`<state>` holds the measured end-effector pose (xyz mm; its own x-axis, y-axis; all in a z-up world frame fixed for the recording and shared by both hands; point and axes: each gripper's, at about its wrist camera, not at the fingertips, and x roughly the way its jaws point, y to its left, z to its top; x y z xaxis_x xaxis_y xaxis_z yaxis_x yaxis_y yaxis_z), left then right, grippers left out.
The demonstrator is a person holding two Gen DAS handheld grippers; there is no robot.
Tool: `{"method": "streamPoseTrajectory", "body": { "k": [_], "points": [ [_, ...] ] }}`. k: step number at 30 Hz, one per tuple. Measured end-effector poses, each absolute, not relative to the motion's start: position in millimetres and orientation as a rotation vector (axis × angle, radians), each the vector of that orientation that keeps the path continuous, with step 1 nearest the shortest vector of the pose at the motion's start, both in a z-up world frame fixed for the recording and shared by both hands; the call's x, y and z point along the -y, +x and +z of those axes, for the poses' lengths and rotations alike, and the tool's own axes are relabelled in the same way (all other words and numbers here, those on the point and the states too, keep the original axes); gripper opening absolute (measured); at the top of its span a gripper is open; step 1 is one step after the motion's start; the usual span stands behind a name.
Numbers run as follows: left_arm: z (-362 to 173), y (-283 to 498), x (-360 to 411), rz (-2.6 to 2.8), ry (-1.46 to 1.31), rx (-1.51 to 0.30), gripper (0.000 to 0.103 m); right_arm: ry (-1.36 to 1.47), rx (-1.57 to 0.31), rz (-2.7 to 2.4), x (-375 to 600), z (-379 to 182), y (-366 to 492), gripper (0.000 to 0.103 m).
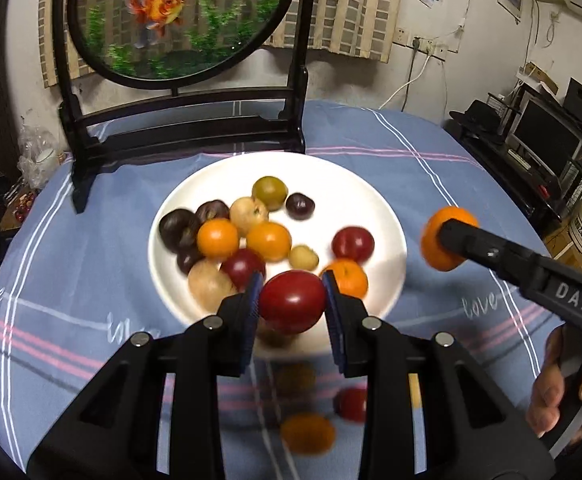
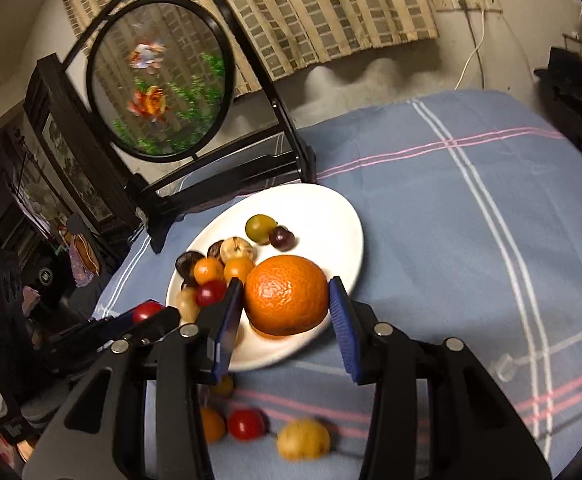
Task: Organize fruits
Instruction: 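Carry both held fruits onto the white plate and open both tools, then move both open tools back over the remaining fruits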
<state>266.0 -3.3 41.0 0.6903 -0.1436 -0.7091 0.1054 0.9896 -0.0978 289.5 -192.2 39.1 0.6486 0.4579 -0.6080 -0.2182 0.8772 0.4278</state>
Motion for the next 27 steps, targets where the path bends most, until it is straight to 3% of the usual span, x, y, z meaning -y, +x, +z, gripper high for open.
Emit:
{"method": "streamPoseTrajectory", "body": {
  "k": [14, 15, 16, 18, 19, 27],
  "points": [
    [13.9, 355.8, 15.2, -0.083, -0.130, -0.862, 0.031, 0.433, -0.899, 0.330, 176.2, 0.0, 374.3, 0.047],
    [13.0, 359.2, 15.9, -0.075, -0.134, -0.858, 0.034, 0.433, -0.897, 0.327, 176.7, -0.5, 374.3, 0.048],
    [12.7, 360.8, 15.3, -0.068, -0.142, -0.853, 0.039, 0.454, -0.893, 0.342, 179.1, -0.9, 373.5, 0.057],
    [14.2, 359.4, 12.7, -0.043, -0.156, -0.829, 0.067, 0.491, -0.865, 0.323, 189.3, 2.2, 367.9, 0.066],
    [15.8, 357.5, 11.4, -0.038, -0.161, -0.812, 0.072, 0.498, -0.858, 0.330, 192.8, 3.5, 367.1, 0.068],
    [27.2, 336.4, 7.2, -0.042, -0.161, -0.797, 0.075, 0.520, -0.863, 0.350, 212.8, 8.1, 345.2, 0.068]
  ]
}}
